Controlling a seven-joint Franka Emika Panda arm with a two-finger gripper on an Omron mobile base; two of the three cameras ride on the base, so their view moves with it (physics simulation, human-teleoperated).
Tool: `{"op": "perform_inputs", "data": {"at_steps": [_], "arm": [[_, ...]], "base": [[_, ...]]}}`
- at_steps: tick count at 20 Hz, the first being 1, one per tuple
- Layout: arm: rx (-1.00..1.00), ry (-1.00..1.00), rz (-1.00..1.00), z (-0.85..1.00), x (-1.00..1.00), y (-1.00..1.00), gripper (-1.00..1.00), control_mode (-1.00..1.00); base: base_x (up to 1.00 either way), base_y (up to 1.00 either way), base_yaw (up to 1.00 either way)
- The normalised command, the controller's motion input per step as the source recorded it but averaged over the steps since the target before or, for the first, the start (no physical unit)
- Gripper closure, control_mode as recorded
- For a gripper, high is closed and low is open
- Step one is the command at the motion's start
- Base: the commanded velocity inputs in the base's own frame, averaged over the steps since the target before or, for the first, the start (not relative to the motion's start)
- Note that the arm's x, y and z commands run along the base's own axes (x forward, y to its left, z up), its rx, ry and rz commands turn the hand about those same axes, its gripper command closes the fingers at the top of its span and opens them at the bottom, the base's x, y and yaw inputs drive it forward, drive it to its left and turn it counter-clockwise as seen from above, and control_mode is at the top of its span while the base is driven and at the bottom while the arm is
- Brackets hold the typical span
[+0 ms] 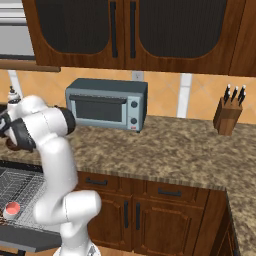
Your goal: Pick up the cup and bowl from the counter, place them in the dishwasher, and close the dishwasher door.
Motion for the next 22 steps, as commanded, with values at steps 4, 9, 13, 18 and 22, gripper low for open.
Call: {"op": "perform_inputs", "data": {"at_steps": [4, 9, 13, 18, 22], "arm": [[0.06, -0.16, -0.04, 0.11, -0.93, -0.37, 1.00, -1.00], [0.07, -0.10, -0.05, 0.02, -0.82, -0.36, 1.00, -1.00], [0.01, -0.01, -0.12, 0.00, -0.59, -0.17, 1.00, -1.00], [0.00, 0.04, -0.19, -0.08, -0.21, -0.01, 1.00, -1.00], [0.00, 0.13, -0.22, -0.20, -0.14, -0.08, 1.00, -1.00]], "base": [[0.00, 0.00, 0.00], [0.00, 0.00, 0.00], [0.00, 0.00, 0.00], [0.00, 0.00, 0.00], [0.00, 0.00, 0.00]]}}
